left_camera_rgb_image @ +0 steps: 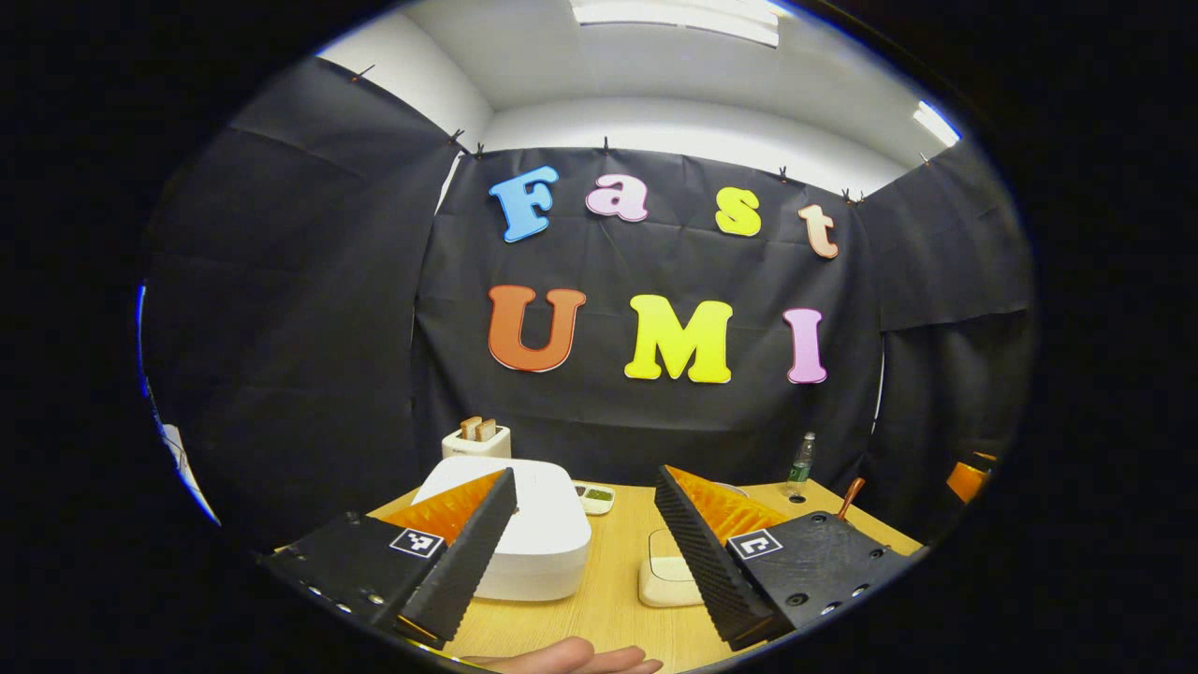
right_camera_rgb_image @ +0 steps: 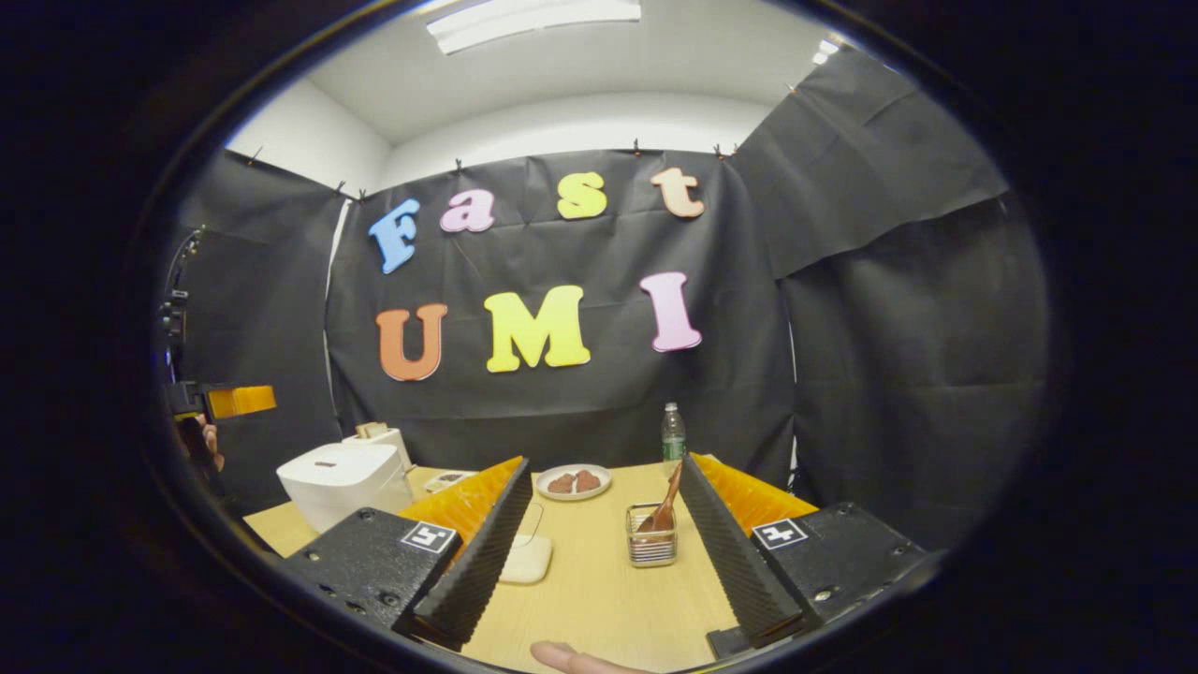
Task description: Close the left gripper, press the button to open the rice cooker; take a wooden spoon from the chopstick holder with the right hand, scoop a spoonful of rice and pour it into the rice cooker, then put the wooden spoon back into the chopstick holder.
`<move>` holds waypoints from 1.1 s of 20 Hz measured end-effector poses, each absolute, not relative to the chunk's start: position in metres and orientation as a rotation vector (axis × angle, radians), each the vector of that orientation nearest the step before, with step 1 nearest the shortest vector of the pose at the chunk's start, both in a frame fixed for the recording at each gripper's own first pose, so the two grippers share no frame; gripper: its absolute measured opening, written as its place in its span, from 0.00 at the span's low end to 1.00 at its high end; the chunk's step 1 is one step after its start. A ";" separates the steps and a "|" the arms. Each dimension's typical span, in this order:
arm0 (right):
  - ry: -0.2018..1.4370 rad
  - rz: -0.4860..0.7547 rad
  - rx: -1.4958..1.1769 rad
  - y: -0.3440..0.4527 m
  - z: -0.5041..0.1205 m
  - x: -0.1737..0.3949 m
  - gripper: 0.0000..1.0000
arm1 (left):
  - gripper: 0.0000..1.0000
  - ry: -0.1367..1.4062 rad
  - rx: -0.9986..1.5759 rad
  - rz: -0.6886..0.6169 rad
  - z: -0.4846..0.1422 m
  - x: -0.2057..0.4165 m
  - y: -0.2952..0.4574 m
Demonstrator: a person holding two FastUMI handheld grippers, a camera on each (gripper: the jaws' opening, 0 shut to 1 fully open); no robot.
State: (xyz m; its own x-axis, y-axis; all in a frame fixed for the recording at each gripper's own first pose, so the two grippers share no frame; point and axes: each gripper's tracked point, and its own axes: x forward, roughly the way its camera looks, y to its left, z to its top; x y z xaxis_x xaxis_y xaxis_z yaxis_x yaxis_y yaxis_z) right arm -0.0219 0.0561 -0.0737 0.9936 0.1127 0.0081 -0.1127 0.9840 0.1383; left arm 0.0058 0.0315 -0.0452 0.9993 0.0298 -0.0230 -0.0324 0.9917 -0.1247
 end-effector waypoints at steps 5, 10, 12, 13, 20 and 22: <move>0.043 0.084 0.111 0.054 -0.079 -0.004 0.99 | 0.94 0.004 -0.096 -0.029 -0.048 -0.022 0.017; 0.043 0.102 0.094 0.068 -0.066 0.007 0.99 | 0.94 0.023 -0.076 -0.051 -0.058 -0.023 0.013; 0.059 0.094 0.084 0.069 -0.067 0.009 1.00 | 0.94 0.033 -0.075 -0.066 -0.065 -0.023 0.007; 0.065 0.098 0.085 0.071 -0.068 0.006 1.00 | 0.94 0.041 -0.067 -0.070 -0.069 -0.022 0.005; 0.030 0.121 0.077 0.075 -0.056 -0.015 1.00 | 0.94 0.066 -0.060 -0.064 -0.083 -0.018 -0.005; 0.022 0.106 0.063 0.072 -0.053 -0.020 0.99 | 0.94 0.067 -0.052 -0.060 -0.084 -0.019 -0.006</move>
